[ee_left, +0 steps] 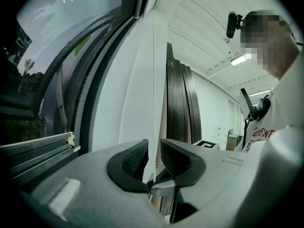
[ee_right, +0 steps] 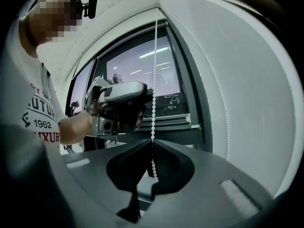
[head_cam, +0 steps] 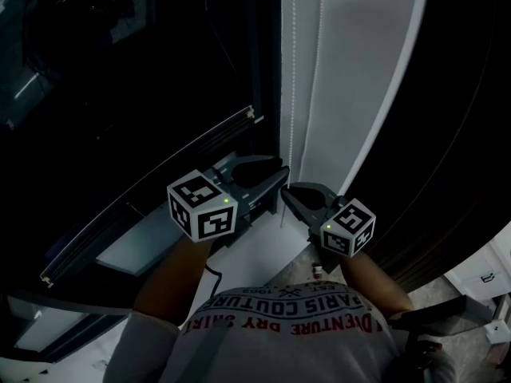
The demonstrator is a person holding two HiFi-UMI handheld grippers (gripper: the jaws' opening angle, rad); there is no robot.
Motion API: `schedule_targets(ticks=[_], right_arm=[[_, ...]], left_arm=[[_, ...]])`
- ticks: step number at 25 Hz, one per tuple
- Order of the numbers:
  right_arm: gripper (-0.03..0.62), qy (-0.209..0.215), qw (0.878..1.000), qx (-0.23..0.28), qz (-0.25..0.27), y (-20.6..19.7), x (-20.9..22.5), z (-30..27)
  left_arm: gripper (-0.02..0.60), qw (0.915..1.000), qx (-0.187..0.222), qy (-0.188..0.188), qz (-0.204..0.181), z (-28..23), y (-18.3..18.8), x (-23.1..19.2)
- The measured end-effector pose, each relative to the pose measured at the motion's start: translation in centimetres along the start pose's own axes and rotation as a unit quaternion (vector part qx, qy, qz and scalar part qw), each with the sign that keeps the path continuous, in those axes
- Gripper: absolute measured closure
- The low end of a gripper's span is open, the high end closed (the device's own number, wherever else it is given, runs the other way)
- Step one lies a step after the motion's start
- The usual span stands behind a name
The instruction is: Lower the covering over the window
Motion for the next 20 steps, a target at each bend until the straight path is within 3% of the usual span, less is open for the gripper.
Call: schedule_targets(ticks=[12,13,14,20], right_arm=[[0.586,0.022,1.0,-0.008,-0.003,0.0,-1.3,2.2],[0.586,0.021,1.0,-0.009,-0.004,0.0,-1.3,2.4],[0.586,0.021,1.0,-0.01,-0.003,0.1,-1.3,2.6],[0.586,0.022,1.0,-0.014,-0.003,-0.3,-1.9,3.0]], left_arm=[[0.495,0.9995,0.024,0.013,-0.014,-1.8,2.9,2.9],[0.509,0.9995,0.025,0.016,-0.01,-1.9,2.9,3.0],[0.575,0.9995,0.026,0.019,-0.006,-2.0,2.8,3.1],[0.575,0.9996,0.02,0.015,-0.011,-2.1,2.3,4.0]])
Point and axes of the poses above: the fingertips, and each gripper's own axes: z backward along the fingers, x to its right, y out of its top, the point moved 8 cm from there along z, backward along the fingers, and after that the axes turned 3 degrees about z, right-handed, at the moved point
